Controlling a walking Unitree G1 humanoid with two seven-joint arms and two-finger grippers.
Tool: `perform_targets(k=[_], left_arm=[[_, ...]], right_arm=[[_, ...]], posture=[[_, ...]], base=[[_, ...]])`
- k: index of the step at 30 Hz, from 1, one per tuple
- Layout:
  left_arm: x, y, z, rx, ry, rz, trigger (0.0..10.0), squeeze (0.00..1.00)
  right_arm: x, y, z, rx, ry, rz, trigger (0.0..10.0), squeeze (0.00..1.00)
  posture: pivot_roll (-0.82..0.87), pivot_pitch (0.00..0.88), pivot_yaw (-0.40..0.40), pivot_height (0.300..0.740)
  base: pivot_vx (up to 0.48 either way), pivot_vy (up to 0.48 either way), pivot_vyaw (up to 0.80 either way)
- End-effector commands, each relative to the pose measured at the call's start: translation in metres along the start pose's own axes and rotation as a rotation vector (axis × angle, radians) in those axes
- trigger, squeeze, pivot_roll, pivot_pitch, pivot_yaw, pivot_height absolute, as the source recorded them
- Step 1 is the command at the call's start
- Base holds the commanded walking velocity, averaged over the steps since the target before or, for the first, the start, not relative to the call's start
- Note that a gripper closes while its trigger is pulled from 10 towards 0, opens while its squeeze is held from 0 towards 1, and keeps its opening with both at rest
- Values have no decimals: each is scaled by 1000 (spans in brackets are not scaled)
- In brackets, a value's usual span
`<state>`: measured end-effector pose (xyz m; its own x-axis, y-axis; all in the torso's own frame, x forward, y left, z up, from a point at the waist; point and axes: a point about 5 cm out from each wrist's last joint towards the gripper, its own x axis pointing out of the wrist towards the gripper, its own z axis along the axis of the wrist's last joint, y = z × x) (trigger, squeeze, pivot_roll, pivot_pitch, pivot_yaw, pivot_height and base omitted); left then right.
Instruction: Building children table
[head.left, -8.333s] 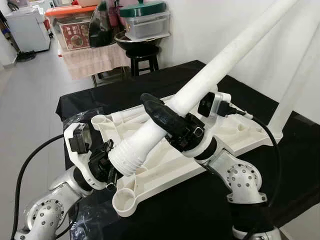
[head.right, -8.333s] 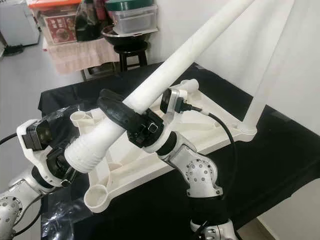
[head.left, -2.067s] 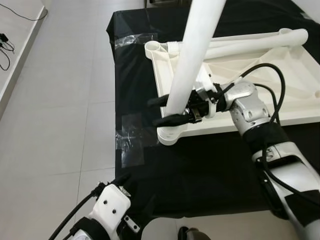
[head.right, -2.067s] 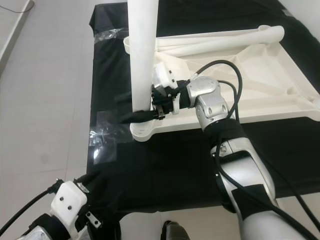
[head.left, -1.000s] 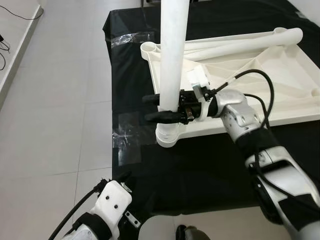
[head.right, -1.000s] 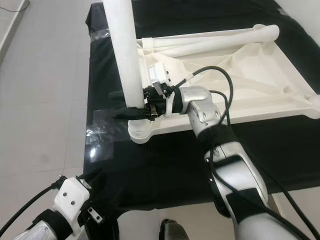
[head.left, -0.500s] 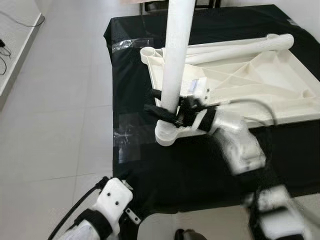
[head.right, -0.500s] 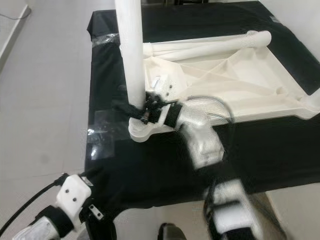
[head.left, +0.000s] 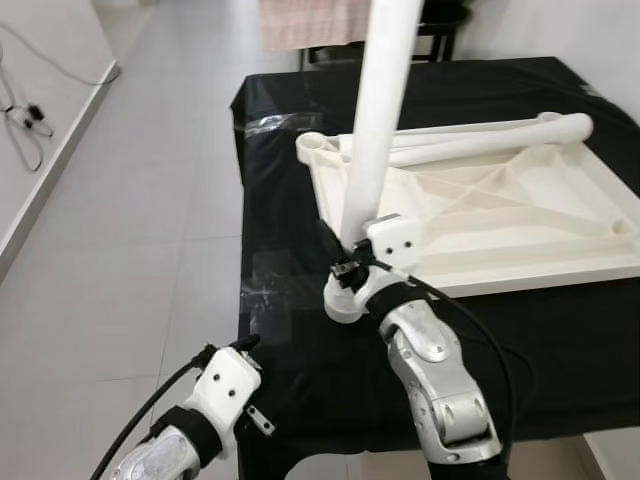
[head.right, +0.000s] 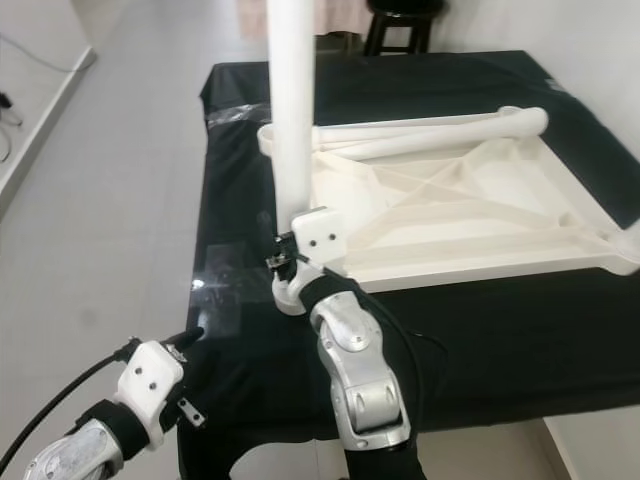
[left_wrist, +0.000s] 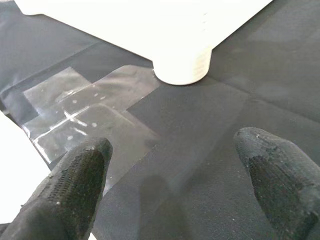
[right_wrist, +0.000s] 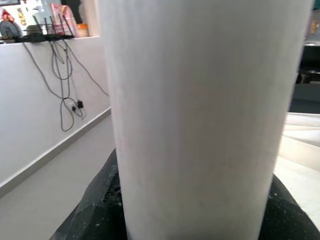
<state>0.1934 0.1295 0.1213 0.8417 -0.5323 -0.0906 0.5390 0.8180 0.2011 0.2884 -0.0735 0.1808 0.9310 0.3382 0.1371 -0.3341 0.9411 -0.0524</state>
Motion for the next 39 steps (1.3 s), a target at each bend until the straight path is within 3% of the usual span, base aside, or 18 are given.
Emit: perform_targets(k=[1, 8, 19, 20, 22, 23, 27, 30, 31, 34, 36, 37, 39], left_arm=[[-2, -1, -7, -14, 22, -3, 10000, 0], [5, 3, -13, -29, 27, 6, 10000, 0], [8, 3, -17, -36, 9, 1, 10000, 0], [8, 2, -17, -35, 9, 0, 10000, 0], [8, 2, -17, -35, 8, 0, 10000, 0], [8, 2, -17, -35, 8, -1, 10000, 0], [8, 2, -17, -35, 8, -1, 10000, 0], [8, 1, -17, -33, 5, -2, 10000, 0], [8, 1, -16, -32, 2, 0, 10000, 0], [9, 1, -16, -31, 0, 1, 10000, 0], [9, 0, -16, -29, -4, 3, 10000, 0], [9, 0, -16, -29, -4, 3, 10000, 0], [10, 0, -16, -28, -7, 4, 10000, 0]], right_arm=[[-9, -10, -42, 23, 205, -81, 10000, 0], [-2, -16, -39, 43, 221, -87, 10000, 0], [-11, -19, -37, 71, 234, -165, 10000, 0], [-10, -19, -37, 91, 224, -155, 10000, 373], [-10, -19, -36, 106, 217, -148, 10000, 373], [-9, -19, -33, 131, 196, -129, 10000, 1000], [-7, -19, -28, 154, 170, -99, 10000, 1000], [4, -21, -11, 195, 74, 34, 10000, 1000], [11, -25, -2, 174, 35, 160, 10000, 0], [15, -29, 3, 155, 14, 242, 10000, 0], [28, -44, 9, 50, 19, 403, 10000, 0], [28, -44, 9, 50, 19, 403, 10000, 0], [36, -53, 13, -39, 37, 540, 10000, 0]], posture=[[2, 125, 8, 740], [-12, 110, 10, 740], [-15, 116, 13, 740], [-14, 118, 14, 740], [-14, 118, 14, 740], [-13, 119, 15, 740], [-12, 120, 15, 740], [-6, 125, 11, 740], [-5, 128, 8, 740], [-5, 128, 8, 740], [3, 124, -5, 740], [3, 124, -5, 740], [5, 120, -12, 740]], base=[[0, 0, 0], [0, 0, 0], [0, 0, 0], [0, 0, 0], [0, 0, 0], [0, 0, 0], [0, 0, 0], [0, 0, 0], [0, 0, 0], [0, 0, 0], [0, 0, 0], [0, 0, 0], [0, 0, 0]])
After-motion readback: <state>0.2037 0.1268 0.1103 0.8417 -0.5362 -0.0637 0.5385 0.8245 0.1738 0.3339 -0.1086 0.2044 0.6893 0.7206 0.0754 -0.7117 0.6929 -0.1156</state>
